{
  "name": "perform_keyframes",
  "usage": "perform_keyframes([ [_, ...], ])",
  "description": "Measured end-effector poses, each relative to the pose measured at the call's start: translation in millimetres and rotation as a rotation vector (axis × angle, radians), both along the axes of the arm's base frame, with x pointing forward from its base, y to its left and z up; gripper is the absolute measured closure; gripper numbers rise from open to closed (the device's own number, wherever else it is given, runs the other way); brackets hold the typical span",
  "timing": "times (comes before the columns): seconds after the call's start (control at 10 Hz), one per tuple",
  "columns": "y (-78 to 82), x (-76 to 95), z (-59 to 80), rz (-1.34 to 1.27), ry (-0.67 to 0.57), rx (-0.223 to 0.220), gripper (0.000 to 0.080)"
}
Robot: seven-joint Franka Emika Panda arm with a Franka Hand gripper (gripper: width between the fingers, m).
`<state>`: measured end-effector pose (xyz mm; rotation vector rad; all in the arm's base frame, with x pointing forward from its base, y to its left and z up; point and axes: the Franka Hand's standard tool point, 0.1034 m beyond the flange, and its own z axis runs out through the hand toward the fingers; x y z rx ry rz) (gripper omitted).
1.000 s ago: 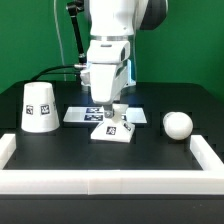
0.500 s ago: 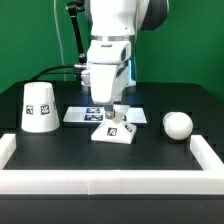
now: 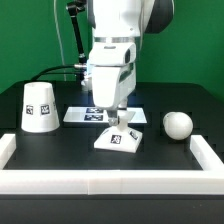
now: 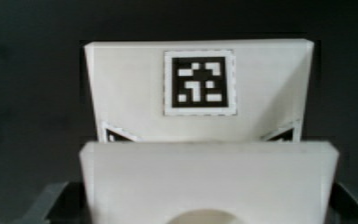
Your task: Assemble lamp
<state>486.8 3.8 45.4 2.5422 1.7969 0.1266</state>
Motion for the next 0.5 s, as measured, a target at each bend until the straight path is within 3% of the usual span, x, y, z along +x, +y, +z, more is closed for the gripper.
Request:
perform_keyframes([
  [0.3, 4.0, 34.3, 1.0, -0.167, -0.029, 0.024, 0.0265],
  [0.5, 2.0, 37.5, 1.1, -0.246, -0.030, 0.032, 0.0265],
])
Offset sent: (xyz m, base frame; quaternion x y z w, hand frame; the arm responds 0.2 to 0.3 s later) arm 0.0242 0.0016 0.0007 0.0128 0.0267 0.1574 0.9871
